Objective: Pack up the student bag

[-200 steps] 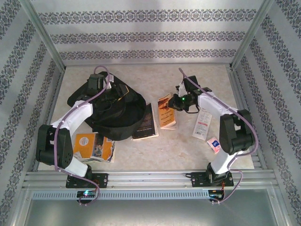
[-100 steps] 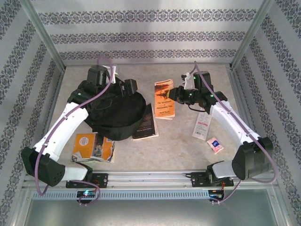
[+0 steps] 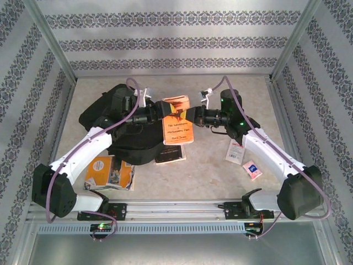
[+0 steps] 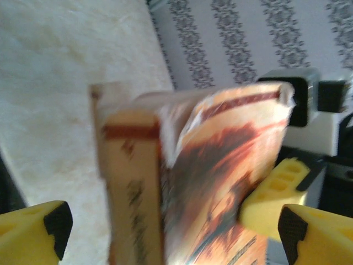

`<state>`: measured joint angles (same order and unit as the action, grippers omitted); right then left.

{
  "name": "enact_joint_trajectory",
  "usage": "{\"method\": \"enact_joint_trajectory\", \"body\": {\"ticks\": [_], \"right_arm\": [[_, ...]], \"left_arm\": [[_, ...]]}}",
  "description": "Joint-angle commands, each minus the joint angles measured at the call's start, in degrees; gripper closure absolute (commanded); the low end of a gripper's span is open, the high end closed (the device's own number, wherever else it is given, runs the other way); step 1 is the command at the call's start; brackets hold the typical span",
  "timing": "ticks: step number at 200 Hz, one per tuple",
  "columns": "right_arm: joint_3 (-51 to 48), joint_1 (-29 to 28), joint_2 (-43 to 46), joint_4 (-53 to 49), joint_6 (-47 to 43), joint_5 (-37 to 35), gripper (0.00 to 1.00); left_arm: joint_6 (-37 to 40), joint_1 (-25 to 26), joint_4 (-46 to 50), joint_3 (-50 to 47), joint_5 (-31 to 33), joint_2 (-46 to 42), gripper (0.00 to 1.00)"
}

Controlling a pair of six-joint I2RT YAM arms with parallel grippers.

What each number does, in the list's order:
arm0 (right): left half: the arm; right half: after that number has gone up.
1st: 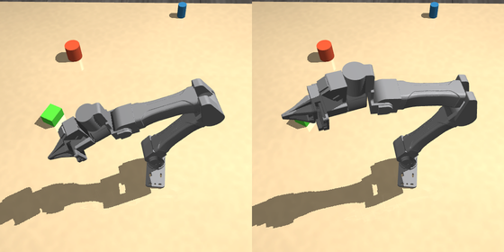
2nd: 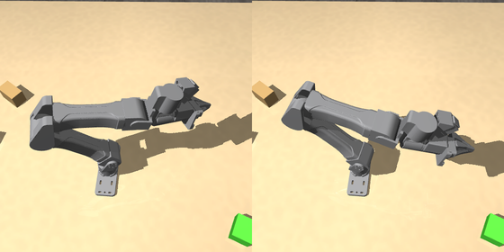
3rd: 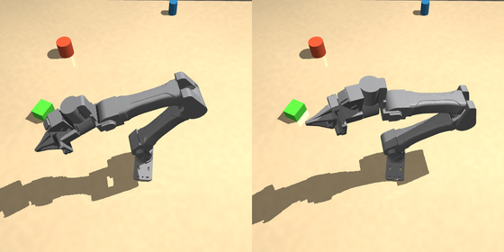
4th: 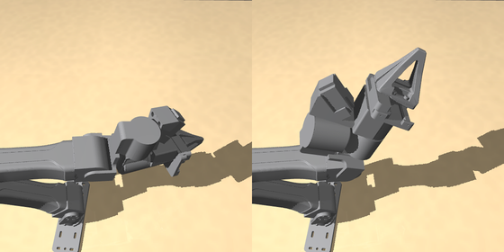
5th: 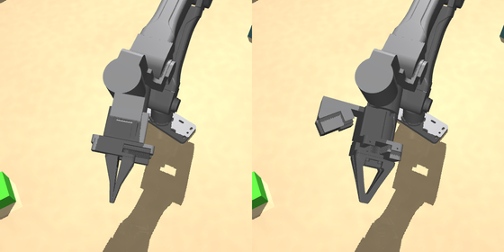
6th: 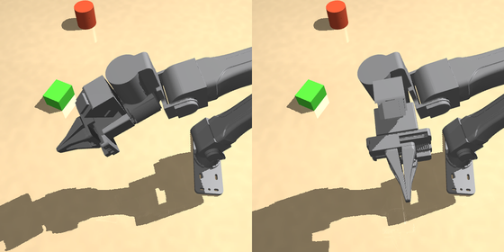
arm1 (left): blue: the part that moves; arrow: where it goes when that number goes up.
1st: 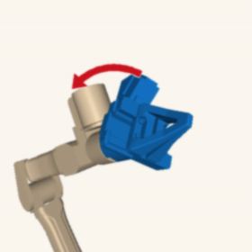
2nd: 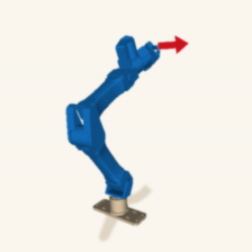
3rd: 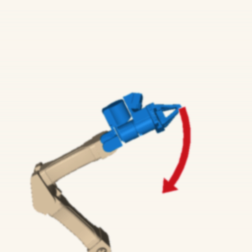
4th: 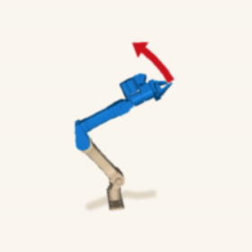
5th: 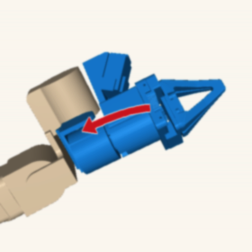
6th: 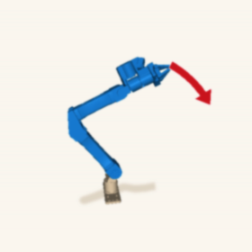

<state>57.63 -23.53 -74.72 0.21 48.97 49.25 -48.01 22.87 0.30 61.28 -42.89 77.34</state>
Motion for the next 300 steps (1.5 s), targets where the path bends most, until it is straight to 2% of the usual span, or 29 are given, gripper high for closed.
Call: {"method": "enact_joint_trajectory", "body": {"ticks": [1,50,66,76,84,95,105,117,128,158,174,210,224,261,274,300], "right_arm": [[-0.42,-0.46,2.78,7.52,2.45,3.22,0.89],[-0.15,-0.19,2.5,6.52,1.93,2.5,0.88],[-0.14,0.52,2.8,4.36,0.74,0.6,0.83],[0.03,1.2,3.22,1.53,-0.62,-1.62,0.76],[0.05,1.86,3.62,-0.78,-1.85,-3.7,0.65],[0.24,2.62,4.11,-4.94,-4.13,-6.96,0.49],[0.55,2.93,4.39,-9.13,-5.59,-10.72,0.3],[-0.54,3.42,4.75,-9.39,-4.41,-12.22,0.19],[-3.07,3.71,5.76,-5.84,-0.64,-12.55,0.13],[-9.29,1.16,8.72,6.58,12.02,-13.48,0.03],[-10.82,-1.67,9.84,12.78,17.6,-15.51,0.02],[-17.24,-8.25,12.04,27.17,29.83,-26.82,0.02],[-18.0,-10.51,11.27,31.95,32.44,-29.98,0.02],[-15.71,-13.61,4.77,42.06,37.47,-31.96,0.02],[-13.96,-14.38,2.62,44.52,36.93,-32.9,0.03],[-11.18,-15.2,0.7,46.22,33.58,-35.65,0.1]], "left_arm": [[-8.38,0.5,-15.17,-1.85,-5.58,1.07,0.14],[-12.55,1.17,-22.12,-3.05,-8.21,2.27,0.58],[-12.24,1.14,-22.07,-3.05,-7.95,1.83,0.71],[-12.0,1.08,-21.92,-2.94,-7.78,1.48,0.76],[-11.78,1.12,-21.65,-2.79,-7.6,1.11,0.79],[-11.57,1.06,-21.55,-2.5,-6.98,0.56,0.84],[-11.72,1.06,-21.92,-2.59,-5.89,0.04,0.89],[-12.63,0.98,-23.55,-3.36,-4.1,-0.74,0.95],[-14.34,0.88,-26.12,-4.39,-1.58,-1.31,1.0],[-21.22,0.86,-34.41,-7.94,7.63,-2.92,1.0],[-24.46,0.9,-37.75,-9.71,13.88,-4.1,1.0],[-29.78,1.04,-42.47,-12.33,25.26,-6.34,1.0],[-31.65,1.32,-43.84,-12.91,27.55,-6.72,1.0],[-33.25,1.95,-44.24,-13.86,30.43,-7.9,1.0],[-33.87,2.01,-44.22,-14.26,30.65,-8.01,1.0],[-35.48,2.42,-45.27,-16.02,31.19,-8.08,1.0]]}}
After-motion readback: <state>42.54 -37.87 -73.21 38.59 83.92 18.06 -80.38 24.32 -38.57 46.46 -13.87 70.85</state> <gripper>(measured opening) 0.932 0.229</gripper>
